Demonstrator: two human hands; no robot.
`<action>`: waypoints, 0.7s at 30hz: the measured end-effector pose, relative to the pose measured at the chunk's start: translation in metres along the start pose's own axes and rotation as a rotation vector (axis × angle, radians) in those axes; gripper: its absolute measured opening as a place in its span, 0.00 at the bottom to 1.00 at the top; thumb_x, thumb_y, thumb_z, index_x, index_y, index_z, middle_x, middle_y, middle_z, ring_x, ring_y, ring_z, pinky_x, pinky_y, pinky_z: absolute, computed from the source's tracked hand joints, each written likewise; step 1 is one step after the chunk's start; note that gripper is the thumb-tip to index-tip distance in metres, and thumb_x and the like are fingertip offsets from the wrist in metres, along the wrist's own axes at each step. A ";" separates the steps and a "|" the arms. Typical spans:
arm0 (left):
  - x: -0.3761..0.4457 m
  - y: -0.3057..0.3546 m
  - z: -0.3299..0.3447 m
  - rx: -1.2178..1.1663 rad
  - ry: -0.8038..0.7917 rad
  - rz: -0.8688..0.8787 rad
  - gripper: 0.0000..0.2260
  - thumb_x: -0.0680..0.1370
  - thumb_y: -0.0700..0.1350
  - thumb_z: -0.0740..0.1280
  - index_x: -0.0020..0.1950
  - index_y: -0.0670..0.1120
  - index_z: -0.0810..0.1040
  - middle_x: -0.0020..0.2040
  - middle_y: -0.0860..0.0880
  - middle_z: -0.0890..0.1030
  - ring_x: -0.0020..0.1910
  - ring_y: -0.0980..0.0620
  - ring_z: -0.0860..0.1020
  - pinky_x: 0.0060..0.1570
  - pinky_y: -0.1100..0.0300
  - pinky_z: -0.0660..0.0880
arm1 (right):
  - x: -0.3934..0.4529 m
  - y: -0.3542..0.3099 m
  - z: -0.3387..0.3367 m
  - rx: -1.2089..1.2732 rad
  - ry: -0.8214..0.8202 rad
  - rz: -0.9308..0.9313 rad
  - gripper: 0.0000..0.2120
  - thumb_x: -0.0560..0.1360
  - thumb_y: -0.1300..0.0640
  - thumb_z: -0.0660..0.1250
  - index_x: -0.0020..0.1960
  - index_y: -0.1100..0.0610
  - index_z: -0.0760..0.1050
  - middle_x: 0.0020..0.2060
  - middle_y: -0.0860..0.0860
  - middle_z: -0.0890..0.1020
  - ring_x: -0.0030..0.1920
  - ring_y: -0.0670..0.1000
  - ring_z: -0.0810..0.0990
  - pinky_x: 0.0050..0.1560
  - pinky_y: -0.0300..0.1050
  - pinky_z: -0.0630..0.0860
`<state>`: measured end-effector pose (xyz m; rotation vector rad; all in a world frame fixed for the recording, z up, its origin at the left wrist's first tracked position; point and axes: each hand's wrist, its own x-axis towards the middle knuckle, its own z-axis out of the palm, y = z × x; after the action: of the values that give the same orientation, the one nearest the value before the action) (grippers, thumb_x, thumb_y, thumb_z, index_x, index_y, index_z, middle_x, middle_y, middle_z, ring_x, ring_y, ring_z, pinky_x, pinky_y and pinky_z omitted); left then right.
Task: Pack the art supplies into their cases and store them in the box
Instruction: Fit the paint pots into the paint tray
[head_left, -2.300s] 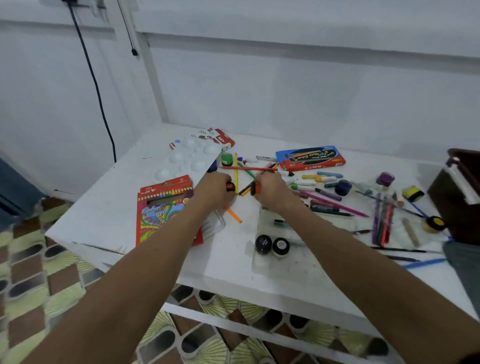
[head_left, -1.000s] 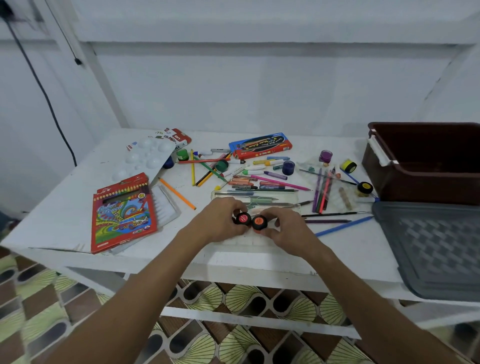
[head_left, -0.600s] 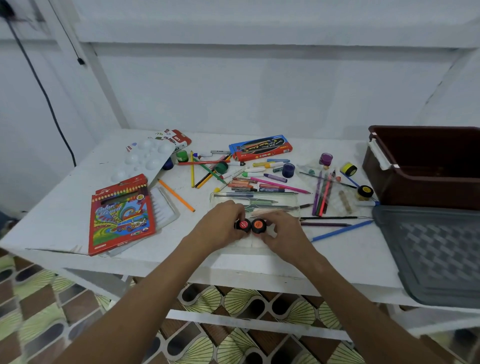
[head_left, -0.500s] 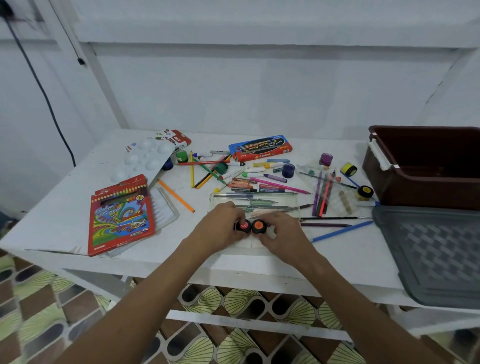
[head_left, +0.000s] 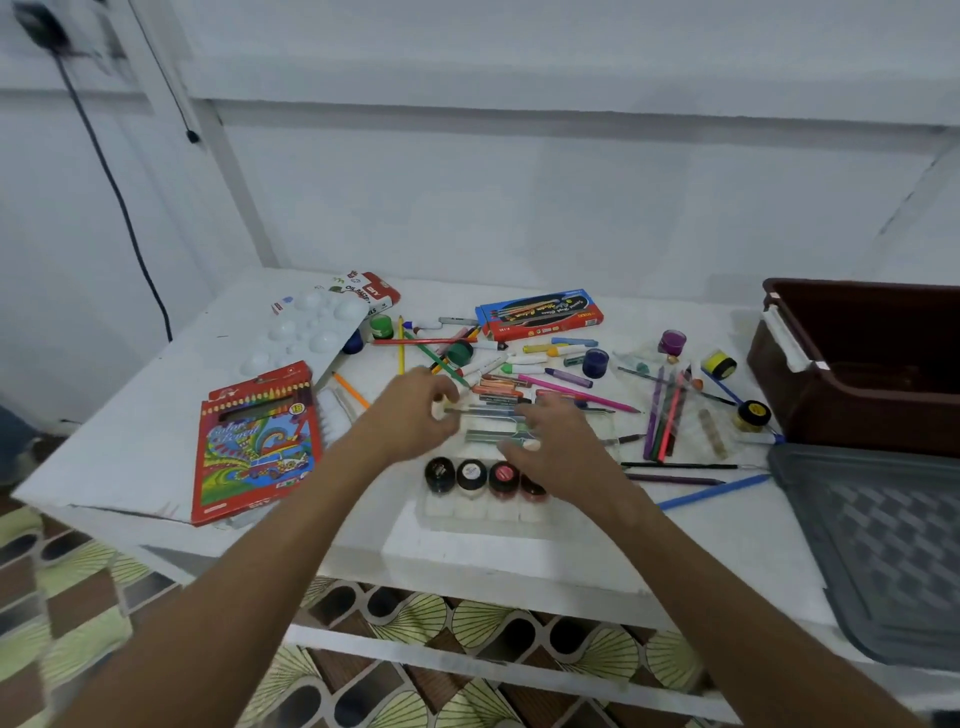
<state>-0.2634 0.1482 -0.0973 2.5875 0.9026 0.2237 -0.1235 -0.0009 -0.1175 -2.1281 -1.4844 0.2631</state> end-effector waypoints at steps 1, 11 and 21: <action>0.010 -0.013 -0.010 0.050 0.018 -0.035 0.15 0.74 0.49 0.69 0.59 0.48 0.77 0.54 0.47 0.75 0.50 0.50 0.74 0.49 0.58 0.71 | 0.015 -0.007 0.000 0.012 0.006 -0.036 0.21 0.73 0.50 0.69 0.62 0.59 0.76 0.48 0.53 0.75 0.51 0.51 0.72 0.50 0.39 0.66; 0.101 -0.122 -0.054 0.699 -0.089 -0.086 0.25 0.71 0.45 0.68 0.68 0.51 0.70 0.66 0.42 0.66 0.65 0.40 0.65 0.59 0.48 0.67 | 0.186 -0.055 0.040 -0.025 -0.125 -0.039 0.25 0.73 0.53 0.69 0.67 0.58 0.71 0.63 0.55 0.76 0.64 0.56 0.72 0.64 0.52 0.70; 0.135 -0.156 -0.041 0.812 -0.042 -0.022 0.16 0.76 0.42 0.62 0.64 0.43 0.72 0.60 0.42 0.72 0.60 0.42 0.71 0.58 0.49 0.67 | 0.265 -0.071 0.104 -0.157 -0.193 -0.053 0.30 0.71 0.45 0.70 0.69 0.54 0.67 0.65 0.54 0.74 0.65 0.59 0.69 0.63 0.52 0.68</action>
<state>-0.2570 0.3573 -0.1210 3.2827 1.1848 -0.2667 -0.1268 0.2921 -0.1320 -2.2345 -1.7193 0.3515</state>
